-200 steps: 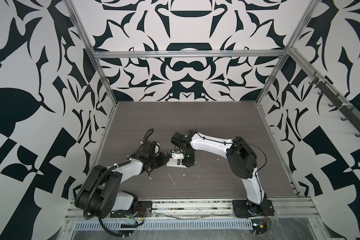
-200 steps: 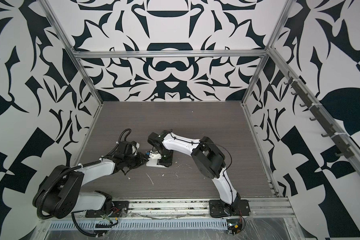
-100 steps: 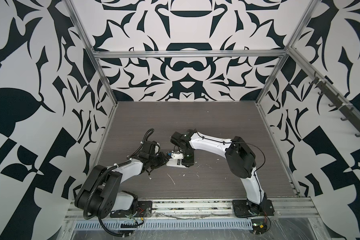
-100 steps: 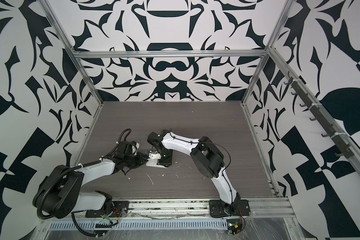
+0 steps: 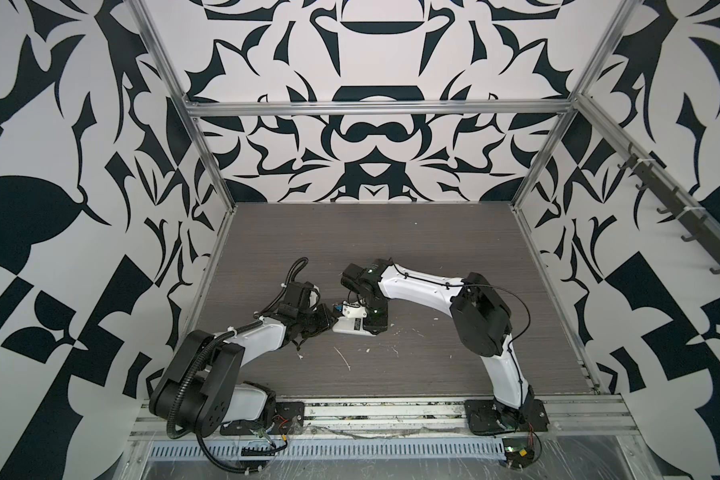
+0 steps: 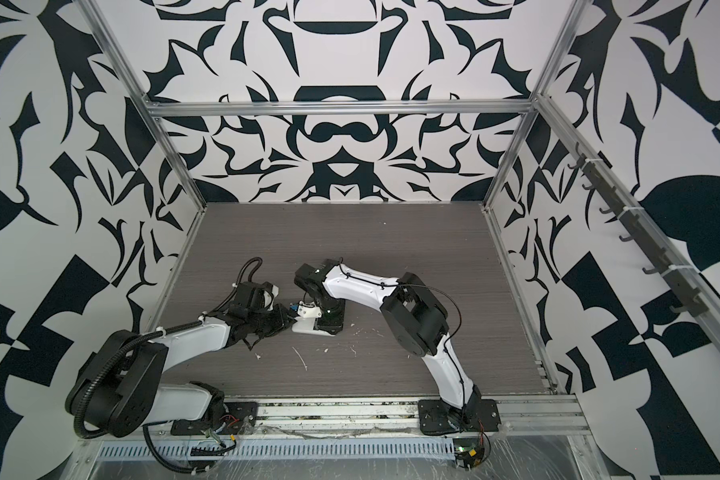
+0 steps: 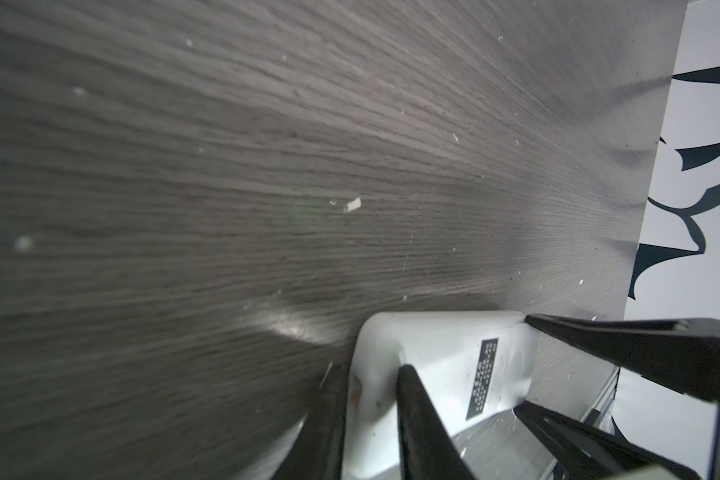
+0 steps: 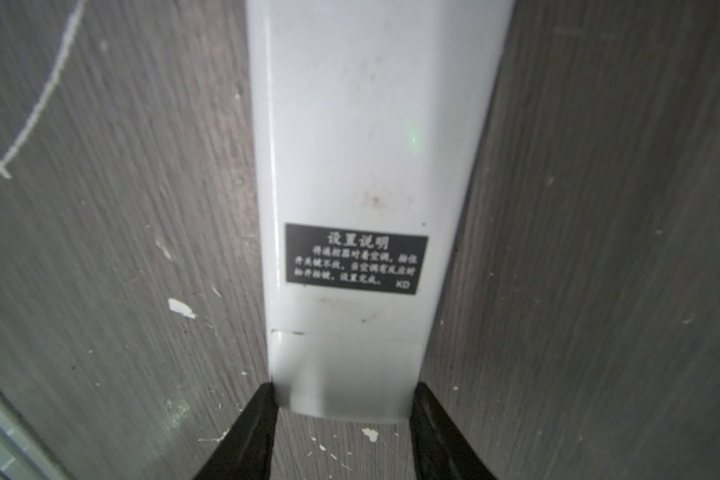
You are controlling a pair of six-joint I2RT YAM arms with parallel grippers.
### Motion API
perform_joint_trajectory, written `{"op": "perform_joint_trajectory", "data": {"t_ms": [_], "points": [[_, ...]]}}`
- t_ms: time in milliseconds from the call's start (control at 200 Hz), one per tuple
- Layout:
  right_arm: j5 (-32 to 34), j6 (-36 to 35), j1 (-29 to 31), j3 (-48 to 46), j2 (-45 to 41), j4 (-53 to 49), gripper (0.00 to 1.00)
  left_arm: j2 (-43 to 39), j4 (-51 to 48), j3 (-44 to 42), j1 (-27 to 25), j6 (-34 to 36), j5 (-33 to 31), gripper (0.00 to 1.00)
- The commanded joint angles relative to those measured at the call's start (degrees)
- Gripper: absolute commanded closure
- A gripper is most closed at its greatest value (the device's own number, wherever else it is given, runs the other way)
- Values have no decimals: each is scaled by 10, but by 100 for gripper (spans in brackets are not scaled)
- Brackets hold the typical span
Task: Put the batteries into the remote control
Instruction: 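Push the cover fully shut over the batteries with the right gripper, then open the right gripper and raise it off the closed cover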
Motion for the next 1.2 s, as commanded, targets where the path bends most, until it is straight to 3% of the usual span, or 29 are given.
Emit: {"op": "perform_joint_trajectory", "data": {"t_ms": [0,470,705,1000,1195], "points": [[-35,7,9,0,-13,34,47,1,-33,-18,1,-1,-14,75],[-36,12,9,-8,-30,36,35,0,-31,-19,1,-1,-14,75],[-32,47,1,-27,-65,48,30,1,-30,-19,1,-1,-14,75],[-58,165,-33,-113,-164,104,29,-1,-30,-20,1,-1,-14,75],[-96,337,-65,-177,-205,170,31,0,-27,-21,1,-1,-12,75]]}}
